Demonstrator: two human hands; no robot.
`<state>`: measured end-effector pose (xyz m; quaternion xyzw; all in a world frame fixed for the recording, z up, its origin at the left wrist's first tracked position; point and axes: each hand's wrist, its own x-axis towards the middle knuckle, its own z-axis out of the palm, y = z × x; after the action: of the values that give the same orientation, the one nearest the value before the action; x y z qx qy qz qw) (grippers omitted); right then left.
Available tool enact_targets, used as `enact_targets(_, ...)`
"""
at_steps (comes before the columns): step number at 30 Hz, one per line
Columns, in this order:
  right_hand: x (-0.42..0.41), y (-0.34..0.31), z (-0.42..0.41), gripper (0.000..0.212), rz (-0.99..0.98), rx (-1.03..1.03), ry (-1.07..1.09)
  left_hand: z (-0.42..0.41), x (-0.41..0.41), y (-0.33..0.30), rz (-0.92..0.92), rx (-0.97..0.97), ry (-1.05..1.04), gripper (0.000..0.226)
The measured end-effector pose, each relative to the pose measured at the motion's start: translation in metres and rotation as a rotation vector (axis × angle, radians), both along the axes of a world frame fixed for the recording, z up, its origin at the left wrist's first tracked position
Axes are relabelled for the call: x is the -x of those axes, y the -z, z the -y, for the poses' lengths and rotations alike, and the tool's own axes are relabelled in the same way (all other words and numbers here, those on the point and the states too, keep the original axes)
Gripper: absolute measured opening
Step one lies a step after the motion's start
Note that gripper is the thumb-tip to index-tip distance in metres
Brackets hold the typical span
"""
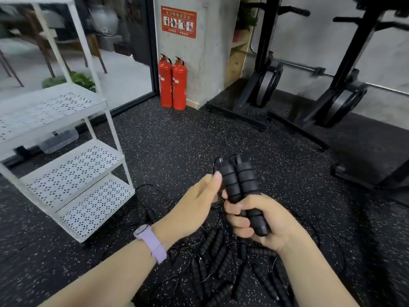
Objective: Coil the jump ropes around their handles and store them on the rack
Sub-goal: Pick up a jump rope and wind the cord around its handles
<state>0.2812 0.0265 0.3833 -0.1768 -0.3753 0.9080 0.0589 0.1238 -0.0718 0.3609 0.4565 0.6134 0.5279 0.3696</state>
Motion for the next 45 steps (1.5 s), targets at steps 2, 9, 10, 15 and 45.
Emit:
enact_targets(2, 0.003, 0.002, 0.003, 0.029, 0.156, -0.229, 0.128, 0.002, -0.002, 0.003, -0.212, 0.121, -0.028, 0.075)
enact_targets(9, 0.026, 0.014, 0.031, 0.033, 0.927, -1.623, 0.201, -0.001, -0.014, 0.005, -0.171, 0.286, -0.122, 0.079)
enact_targets(10, 0.034, 0.018, 0.039, 0.036, 0.95, -1.719, 0.194, -0.002, -0.015, 0.008, -0.024, 0.293, -0.21, 0.071)
enact_targets(15, 0.056, 0.026, 0.057, 0.052, 0.895, -1.874, 0.157, 0.003, -0.003, 0.012, 0.312, 0.317, -0.446, 0.049)
enact_targets(45, 0.057, 0.03, 0.056, 0.052, 0.961, -1.756, 0.166, 0.006, 0.014, 0.011, 0.129, 0.306, -0.348, 0.053)
